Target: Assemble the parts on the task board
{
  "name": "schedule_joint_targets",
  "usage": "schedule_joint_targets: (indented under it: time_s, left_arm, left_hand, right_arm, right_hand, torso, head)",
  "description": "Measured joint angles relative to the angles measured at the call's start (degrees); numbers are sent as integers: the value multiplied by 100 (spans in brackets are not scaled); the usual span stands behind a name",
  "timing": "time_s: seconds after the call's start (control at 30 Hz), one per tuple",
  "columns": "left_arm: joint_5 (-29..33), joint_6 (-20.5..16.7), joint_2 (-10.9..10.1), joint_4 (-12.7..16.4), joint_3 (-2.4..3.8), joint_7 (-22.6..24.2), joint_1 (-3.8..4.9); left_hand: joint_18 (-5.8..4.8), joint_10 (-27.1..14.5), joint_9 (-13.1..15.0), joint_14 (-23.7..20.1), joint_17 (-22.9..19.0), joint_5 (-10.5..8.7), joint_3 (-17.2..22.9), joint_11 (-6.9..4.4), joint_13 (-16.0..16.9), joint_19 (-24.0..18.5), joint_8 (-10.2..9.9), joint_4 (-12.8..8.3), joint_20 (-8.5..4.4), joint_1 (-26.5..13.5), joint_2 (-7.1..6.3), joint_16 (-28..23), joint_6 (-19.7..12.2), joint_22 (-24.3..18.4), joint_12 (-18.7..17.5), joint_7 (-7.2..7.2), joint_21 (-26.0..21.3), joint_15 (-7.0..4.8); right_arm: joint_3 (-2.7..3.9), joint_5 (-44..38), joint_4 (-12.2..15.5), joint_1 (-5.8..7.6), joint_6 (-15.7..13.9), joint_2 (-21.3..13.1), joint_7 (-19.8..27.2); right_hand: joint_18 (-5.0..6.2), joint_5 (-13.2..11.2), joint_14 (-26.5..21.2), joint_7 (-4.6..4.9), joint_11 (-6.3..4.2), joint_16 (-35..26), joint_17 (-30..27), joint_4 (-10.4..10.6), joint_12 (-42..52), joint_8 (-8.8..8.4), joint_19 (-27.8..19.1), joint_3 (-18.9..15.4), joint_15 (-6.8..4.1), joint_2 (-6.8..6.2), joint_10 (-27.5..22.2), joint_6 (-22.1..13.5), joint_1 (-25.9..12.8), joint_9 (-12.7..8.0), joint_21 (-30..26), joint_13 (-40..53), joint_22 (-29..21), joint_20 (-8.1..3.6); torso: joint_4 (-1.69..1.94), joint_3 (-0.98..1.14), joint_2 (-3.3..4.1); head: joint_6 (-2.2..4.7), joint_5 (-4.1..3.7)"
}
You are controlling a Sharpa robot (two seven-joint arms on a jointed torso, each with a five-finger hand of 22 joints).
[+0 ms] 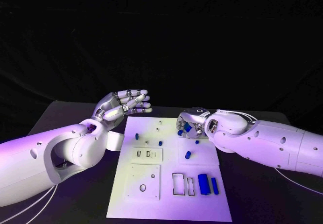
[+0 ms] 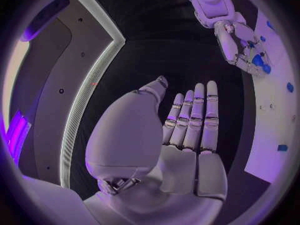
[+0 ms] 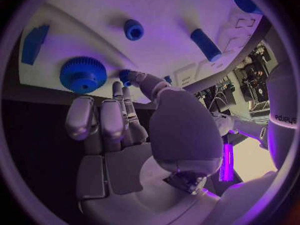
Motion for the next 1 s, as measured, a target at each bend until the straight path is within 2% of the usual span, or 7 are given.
schedule_joint_targets:
  time_s: [0.07,0.27,1.0]
  left_arm:
    - [0,3,0,-4,0,-3,0]
    - [0,9,0,-15,0,-12,1]
    - [-1,32,1,-36,0,-39,3]
  left_hand:
    - [0,0,0,0,0,0,0,0,0,0,0,0,0,0,0,0,0,0,-8,0,0,0]
    - [0,0,0,0,5,0,0,0,0,0,0,0,0,0,0,0,0,-6,-8,0,0,0]
    - [0,0,-6,-8,10,0,0,0,0,0,-21,0,0,0,0,-22,-19,-13,-30,3,0,8]
  right_arm:
    - [0,7,-2,-2,-3,0,4]
    - [0,29,-18,-4,-9,4,10]
    - [4,56,-81,-36,-22,83,-36]
  right_hand:
    - [-30,-30,0,-17,-28,55,45,37,38,41,50,37,0,66,72,57,10,46,43,19,81,-10]
    - [-30,-138,-21,-59,-88,116,63,69,38,129,82,117,-21,106,174,159,45,153,102,46,196,-42]
    - [-29,-187,-21,-59,-71,149,61,76,38,129,101,146,-21,106,190,159,45,230,124,50,248,-62]
  torso:
    - [-3,0,1]
    - [-4,4,7]
    - [-3,3,24]
  head:
    - [-2,5]
    - [-8,7]
    - [-51,19]
